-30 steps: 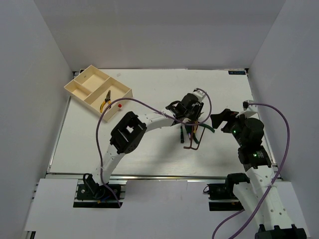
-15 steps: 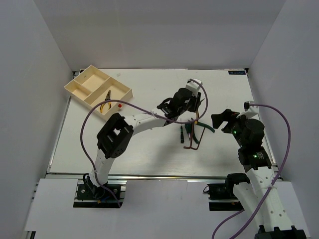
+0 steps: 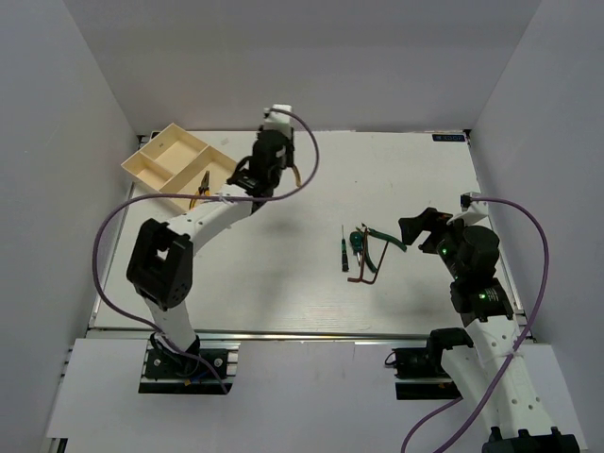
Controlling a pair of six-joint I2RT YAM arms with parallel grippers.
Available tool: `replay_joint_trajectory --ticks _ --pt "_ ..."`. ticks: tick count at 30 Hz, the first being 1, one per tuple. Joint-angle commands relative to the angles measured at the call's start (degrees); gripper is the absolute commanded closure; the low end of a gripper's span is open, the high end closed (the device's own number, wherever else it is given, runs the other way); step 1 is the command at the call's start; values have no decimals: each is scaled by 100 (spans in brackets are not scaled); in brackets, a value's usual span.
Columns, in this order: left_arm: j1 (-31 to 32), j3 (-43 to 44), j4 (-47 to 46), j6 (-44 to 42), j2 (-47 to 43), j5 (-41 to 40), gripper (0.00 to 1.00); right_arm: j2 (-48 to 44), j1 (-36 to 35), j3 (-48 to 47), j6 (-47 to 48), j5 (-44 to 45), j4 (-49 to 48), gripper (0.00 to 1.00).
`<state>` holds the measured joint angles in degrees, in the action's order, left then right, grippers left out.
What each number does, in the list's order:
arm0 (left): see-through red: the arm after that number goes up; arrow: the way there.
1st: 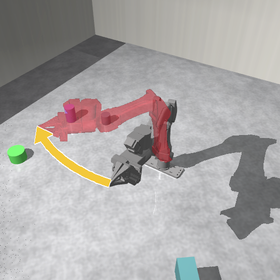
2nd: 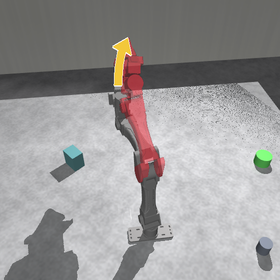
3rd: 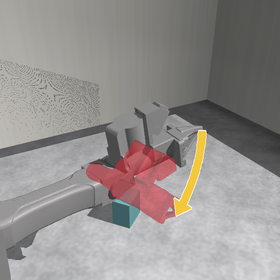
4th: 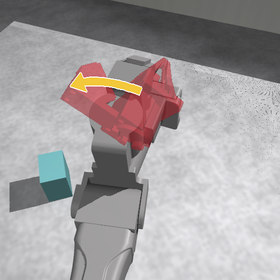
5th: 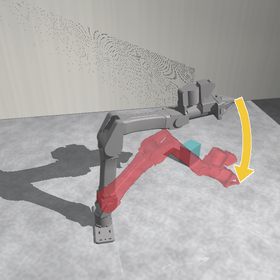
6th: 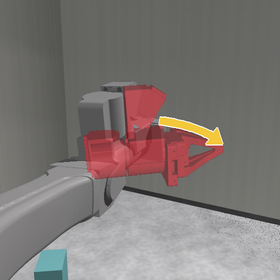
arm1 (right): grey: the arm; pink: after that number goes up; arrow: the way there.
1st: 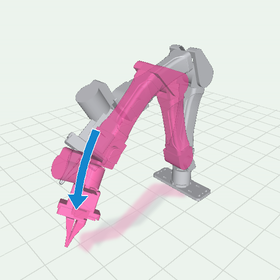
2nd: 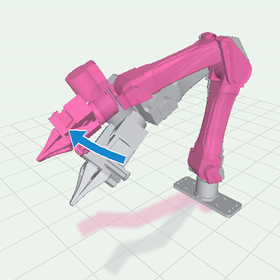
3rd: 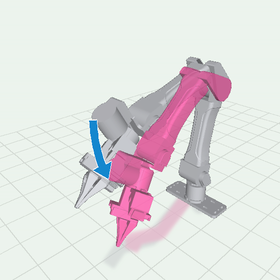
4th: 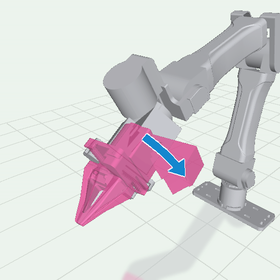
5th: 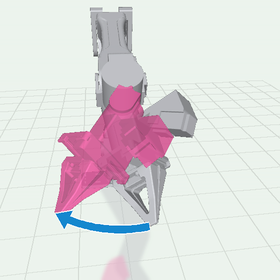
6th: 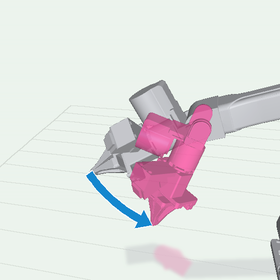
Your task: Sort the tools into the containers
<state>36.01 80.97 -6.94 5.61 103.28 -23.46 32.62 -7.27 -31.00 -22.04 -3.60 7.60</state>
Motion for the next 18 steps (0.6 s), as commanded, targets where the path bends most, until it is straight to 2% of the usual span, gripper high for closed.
replay_joint_trajectory --ticks 1,4,11,18 --pt "-664 -151 70 -191 -467 -466 100 -10 -20 24 -2 -54 -197 11" --pt "-1514 -353 35 -165 -607 -458 100 -1 -20 50 -2 -106 -214 11" --pt "-2711 -486 79 -112 -468 -387 100 -1 -38 130 -2 -176 -267 11" --pt "-2977 -723 -342 -533 -28 227 100 78 -134 182 -2 -229 -320 11"
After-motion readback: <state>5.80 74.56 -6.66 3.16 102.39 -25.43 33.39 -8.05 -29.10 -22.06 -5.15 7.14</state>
